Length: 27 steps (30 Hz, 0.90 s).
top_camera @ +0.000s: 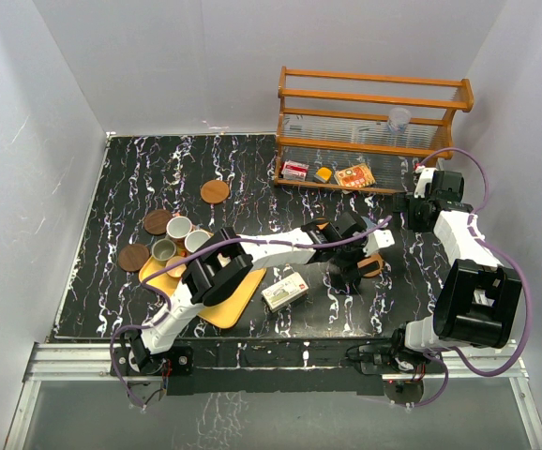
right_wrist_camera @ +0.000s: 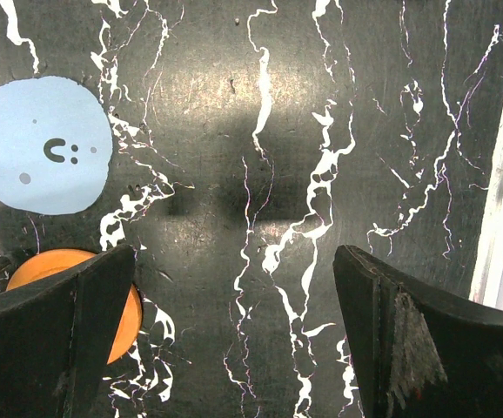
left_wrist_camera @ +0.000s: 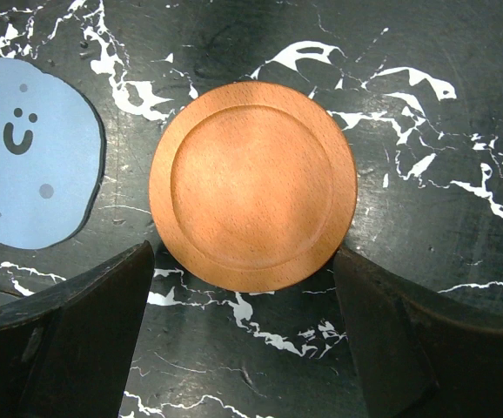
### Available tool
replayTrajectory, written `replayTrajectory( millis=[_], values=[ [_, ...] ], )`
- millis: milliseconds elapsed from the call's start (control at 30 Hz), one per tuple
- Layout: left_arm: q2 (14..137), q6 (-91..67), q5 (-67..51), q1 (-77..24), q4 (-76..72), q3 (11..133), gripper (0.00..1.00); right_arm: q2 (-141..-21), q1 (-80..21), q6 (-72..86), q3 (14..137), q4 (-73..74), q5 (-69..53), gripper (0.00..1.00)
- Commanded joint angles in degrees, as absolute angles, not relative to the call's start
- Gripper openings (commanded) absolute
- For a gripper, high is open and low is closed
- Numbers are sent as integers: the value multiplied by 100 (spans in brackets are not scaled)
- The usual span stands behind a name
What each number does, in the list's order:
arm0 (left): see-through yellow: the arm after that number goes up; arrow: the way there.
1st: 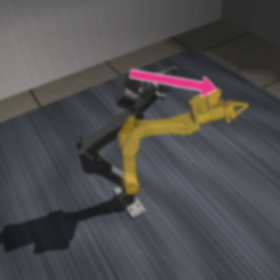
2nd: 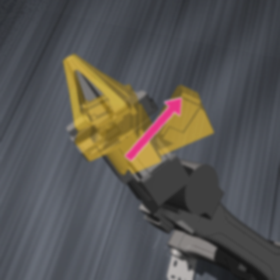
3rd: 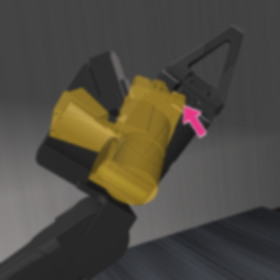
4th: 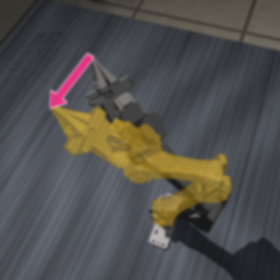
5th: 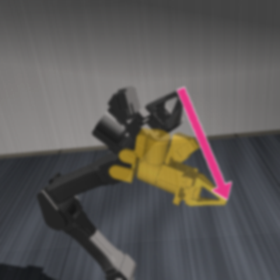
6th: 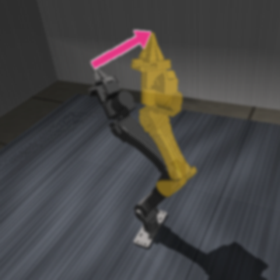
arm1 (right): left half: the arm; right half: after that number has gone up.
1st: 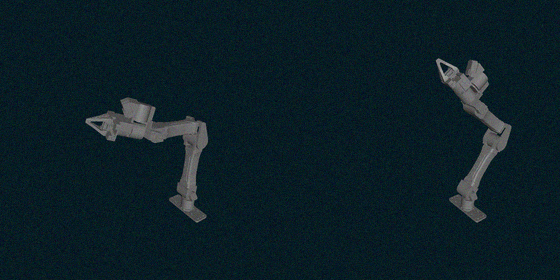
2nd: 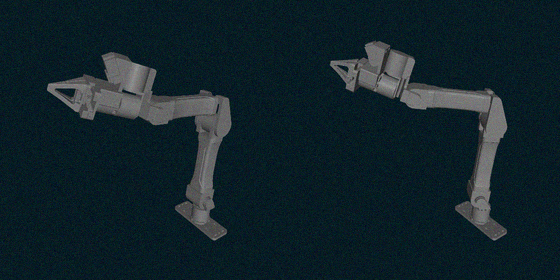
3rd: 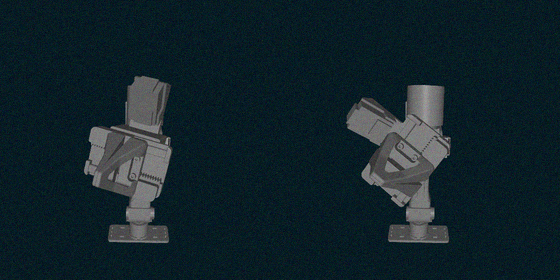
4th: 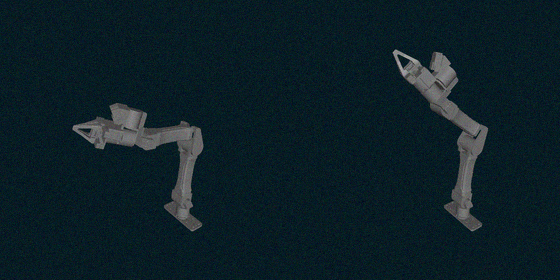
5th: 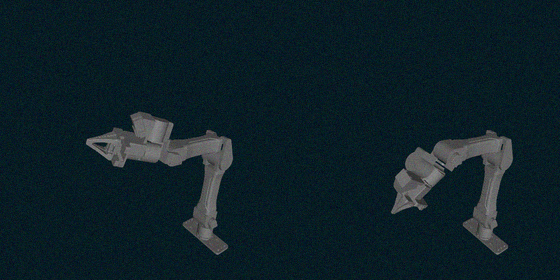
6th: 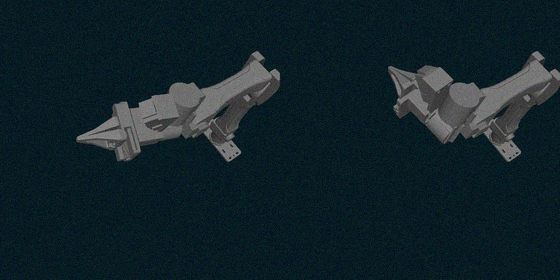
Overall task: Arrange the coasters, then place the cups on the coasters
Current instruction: Move the coaster to the center of the board.
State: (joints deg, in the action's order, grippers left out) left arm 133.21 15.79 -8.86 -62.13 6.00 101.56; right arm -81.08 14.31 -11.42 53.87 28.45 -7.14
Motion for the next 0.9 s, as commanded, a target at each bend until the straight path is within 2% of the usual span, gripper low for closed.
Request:
replayTrajectory(
  millis=[0, 300, 600, 867],
  values=[
    [13647, 1705, -645, -6161, 1112, 10078, 82, -8060, 1463, -1072, 5642, 2602, -639, 98],
    [13395, 1771, -589, -6152, 1154, 9970, 84, -8060, 1468, -1080, 5633, 2610, -786, 98],
    [13143, 1767, -678, -6152, 1412, 10181, 94, -8050, 1468, -1107, 5619, 2626, -987, 98],
    [12737, 1934, -1107, -6145, 1749, 10135, 98, -8068, 1468, -1116, 5611, 2630, -1028, 98]
  ],
)
